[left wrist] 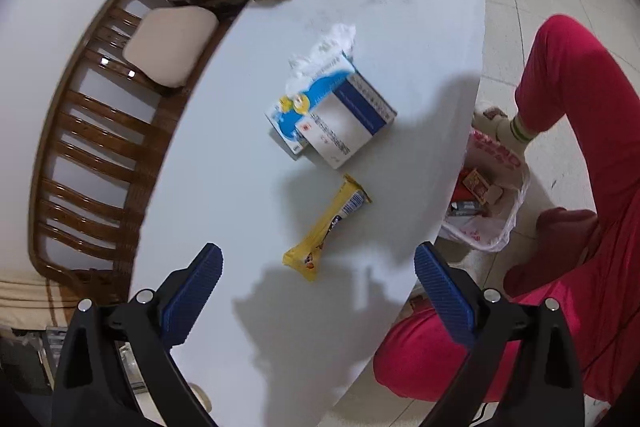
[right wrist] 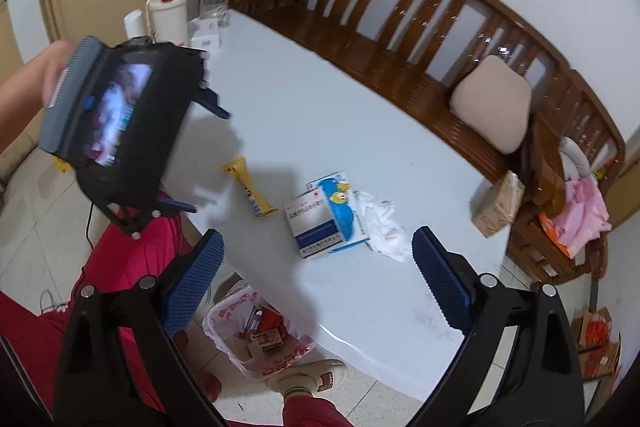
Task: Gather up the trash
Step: 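Raise both tools back over the table toward the remaining items, then grasp the yellow snack wrapper with the left tool while the right tool grasps the white medicine box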
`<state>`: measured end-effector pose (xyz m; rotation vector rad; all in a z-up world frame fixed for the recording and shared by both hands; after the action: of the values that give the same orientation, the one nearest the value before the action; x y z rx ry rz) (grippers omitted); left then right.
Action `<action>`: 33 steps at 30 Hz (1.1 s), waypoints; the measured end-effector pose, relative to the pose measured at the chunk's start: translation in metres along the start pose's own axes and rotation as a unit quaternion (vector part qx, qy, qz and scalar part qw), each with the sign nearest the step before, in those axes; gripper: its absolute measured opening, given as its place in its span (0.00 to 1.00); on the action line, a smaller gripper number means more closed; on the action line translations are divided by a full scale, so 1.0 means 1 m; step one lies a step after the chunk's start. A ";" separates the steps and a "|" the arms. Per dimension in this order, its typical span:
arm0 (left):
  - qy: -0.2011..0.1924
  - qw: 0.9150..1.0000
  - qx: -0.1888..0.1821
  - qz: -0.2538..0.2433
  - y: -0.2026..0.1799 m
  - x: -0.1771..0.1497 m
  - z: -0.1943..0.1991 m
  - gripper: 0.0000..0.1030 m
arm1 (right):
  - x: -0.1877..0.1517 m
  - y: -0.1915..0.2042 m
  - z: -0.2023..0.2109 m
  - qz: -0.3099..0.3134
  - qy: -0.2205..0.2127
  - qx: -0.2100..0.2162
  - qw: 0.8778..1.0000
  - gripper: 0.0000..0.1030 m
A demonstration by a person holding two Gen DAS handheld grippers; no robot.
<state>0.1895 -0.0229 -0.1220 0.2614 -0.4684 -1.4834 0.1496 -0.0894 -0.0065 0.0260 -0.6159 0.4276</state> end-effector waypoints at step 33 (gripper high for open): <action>0.013 0.994 -0.107 0.028 0.022 -0.003 -0.116 0.92 | -0.044 0.020 -0.177 0.120 0.058 0.017 0.991 0.90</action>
<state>0.2615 -0.0312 -0.2157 0.0974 -0.2906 -1.4596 0.2075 -0.0613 -0.1789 -0.0406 -0.4981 0.6673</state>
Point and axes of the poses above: each gripper's, at about its wrist camera, not at the fingertips, and z roughly against the way its jaws point, y to its left, x to its top, the point moved 6 cm from there along -z, roughly the way its jaws point, and after that the axes turned 11 degrees about -z, right-handed, at the moved point
